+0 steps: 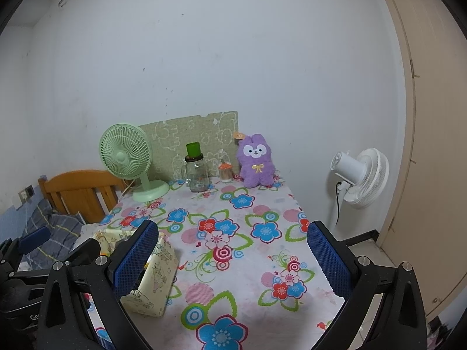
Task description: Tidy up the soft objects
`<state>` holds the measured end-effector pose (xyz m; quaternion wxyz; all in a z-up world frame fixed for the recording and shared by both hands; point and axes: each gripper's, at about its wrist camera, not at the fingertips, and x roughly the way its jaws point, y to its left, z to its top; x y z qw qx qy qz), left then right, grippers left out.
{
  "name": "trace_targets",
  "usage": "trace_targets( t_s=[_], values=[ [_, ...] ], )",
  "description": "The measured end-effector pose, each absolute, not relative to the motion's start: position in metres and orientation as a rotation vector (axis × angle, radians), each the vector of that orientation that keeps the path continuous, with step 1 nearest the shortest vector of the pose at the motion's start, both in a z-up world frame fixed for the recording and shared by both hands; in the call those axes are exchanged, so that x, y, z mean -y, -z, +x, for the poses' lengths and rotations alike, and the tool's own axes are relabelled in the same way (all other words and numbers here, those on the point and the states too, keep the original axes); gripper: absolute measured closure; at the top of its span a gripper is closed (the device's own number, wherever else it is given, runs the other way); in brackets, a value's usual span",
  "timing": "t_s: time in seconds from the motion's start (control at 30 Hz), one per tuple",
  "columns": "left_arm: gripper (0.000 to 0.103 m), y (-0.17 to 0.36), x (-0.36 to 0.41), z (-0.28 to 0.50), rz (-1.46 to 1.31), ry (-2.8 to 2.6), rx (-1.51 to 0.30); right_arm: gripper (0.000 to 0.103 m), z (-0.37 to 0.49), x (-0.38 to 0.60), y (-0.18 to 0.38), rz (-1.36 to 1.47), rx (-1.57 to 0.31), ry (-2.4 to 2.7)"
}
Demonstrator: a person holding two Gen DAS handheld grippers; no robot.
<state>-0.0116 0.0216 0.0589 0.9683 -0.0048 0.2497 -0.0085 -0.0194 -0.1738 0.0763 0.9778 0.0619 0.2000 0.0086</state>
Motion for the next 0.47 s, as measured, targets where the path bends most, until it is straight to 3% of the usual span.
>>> trace_targets(
  t_s=[0.47],
  values=[
    [0.0,-0.0588,-0.0228,-0.0105,-0.008,0.017,-0.503,0.0,-0.0191,0.1726,-0.0759,0.126,-0.405,-0.019]
  ],
)
